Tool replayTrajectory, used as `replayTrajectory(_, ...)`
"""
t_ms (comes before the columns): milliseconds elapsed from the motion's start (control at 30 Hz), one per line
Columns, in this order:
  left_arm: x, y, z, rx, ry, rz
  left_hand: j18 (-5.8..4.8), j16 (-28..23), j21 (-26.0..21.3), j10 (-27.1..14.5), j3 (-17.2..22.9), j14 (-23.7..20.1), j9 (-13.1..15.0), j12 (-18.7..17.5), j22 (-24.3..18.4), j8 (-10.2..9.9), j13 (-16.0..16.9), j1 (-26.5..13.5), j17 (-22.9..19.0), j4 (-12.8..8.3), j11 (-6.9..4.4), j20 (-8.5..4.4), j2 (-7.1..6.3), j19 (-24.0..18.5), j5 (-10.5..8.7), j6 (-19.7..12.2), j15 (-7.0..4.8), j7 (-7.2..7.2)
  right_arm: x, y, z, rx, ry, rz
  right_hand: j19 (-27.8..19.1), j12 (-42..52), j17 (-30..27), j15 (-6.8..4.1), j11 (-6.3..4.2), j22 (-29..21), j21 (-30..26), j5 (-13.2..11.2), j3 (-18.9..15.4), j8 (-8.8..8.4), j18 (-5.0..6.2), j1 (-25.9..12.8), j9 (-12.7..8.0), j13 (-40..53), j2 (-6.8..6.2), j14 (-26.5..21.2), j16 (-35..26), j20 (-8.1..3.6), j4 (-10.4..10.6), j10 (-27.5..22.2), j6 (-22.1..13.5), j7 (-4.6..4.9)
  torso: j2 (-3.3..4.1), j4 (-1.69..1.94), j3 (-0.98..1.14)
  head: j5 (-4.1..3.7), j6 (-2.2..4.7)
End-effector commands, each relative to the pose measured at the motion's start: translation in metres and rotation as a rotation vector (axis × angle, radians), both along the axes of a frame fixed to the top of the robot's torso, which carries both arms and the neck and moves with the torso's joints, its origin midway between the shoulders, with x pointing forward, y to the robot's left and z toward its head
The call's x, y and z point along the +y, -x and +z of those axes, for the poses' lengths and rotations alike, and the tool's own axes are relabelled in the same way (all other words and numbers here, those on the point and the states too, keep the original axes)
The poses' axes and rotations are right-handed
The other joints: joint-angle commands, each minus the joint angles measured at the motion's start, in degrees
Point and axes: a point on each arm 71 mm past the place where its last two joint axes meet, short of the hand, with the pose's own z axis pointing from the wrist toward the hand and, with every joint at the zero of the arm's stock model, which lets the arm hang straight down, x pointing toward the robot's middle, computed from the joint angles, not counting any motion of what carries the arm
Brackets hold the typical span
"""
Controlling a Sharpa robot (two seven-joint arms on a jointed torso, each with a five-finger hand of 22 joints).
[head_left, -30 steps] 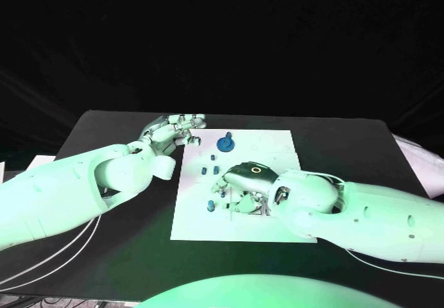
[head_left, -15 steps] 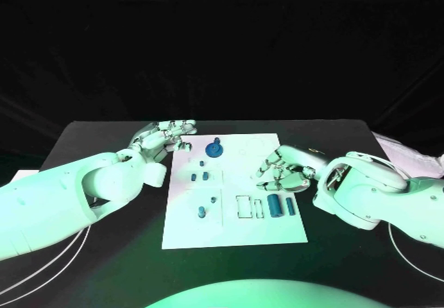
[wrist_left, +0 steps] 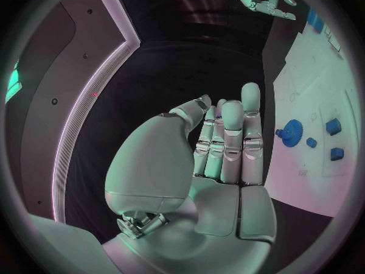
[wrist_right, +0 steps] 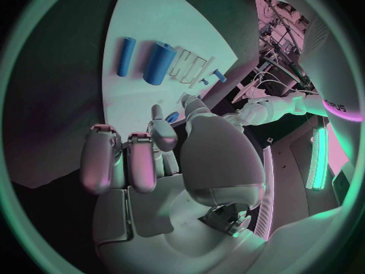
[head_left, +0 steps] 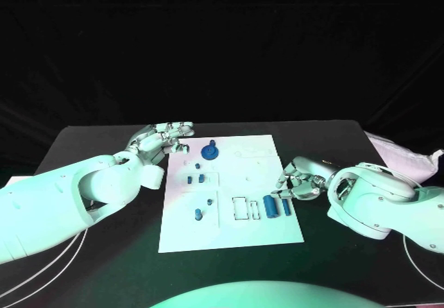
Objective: Assemble the parts on the task board
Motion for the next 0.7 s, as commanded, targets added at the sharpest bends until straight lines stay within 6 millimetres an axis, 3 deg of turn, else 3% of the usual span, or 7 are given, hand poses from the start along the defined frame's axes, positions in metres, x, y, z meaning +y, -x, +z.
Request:
replayTrajectory(33,-0.001,0.001,0.001,-0.011,0.004,-0.014,0.58,-0.18,-0.32,-0.35,-0.24,-0.23,-0.05,0.09,-0.07,0.23,0.07,0.23,-0.05,-0.03,-0.07,0.02,0.14,0.43,0.22,-0.53,0.01,-0.04,-0.003,0.001,-0.006,0.039,0.076,-0.048,0.36,0.39,2.72,0.31,0.12,0.13,0.27,-0.76,-1.28,0.38,-0.8,-0.51,0.24,0.48,-0.13,3.96,0.26,-0.04,1.18,-0.6,-0.7,0.04,0.03,-0.04,-0.1,0.14,-0.03)
replayTrajectory(233,-0.001,0.001,0.001,-0.01,0.004,-0.014,0.58,-0.18,-0.32,-0.35,-0.24,-0.23,-0.05,0.09,-0.07,0.23,0.07,0.23,-0.05,-0.03,-0.07,0.02,0.14,0.43,0.22,-0.53,0.01,-0.04,0.001,0.002,-0.015,0.058,0.102,-0.046,0.29,0.34,2.66,0.35,0.17,0.13,0.27,-1.41,-2.94,0.88,-0.79,-0.11,0.62,1.07,-0.03,3.91,0.24,0.01,2.63,-0.8,-1.08,0.07,0.05,-0.06,-0.09,0.18,-0.18)
replayTrajectory(700,0.0,0.001,0.0,-0.008,0.002,-0.015,0.58,-0.18,-0.32,-0.35,-0.24,-0.23,-0.05,0.09,-0.07,0.23,0.07,0.23,-0.05,-0.03,-0.07,0.02,0.14,0.43,0.22,-0.53,0.01,-0.04,0.015,0.004,-0.031,0.091,0.122,-0.011,0.34,0.32,2.62,0.36,0.16,0.32,0.36,-1.53,-3.6,1.19,-0.82,-0.13,0.82,1.31,0.21,3.89,0.22,0.04,3.01,-0.85,-1.05,0.03,0.06,-0.09,-0.05,0.36,-0.66)
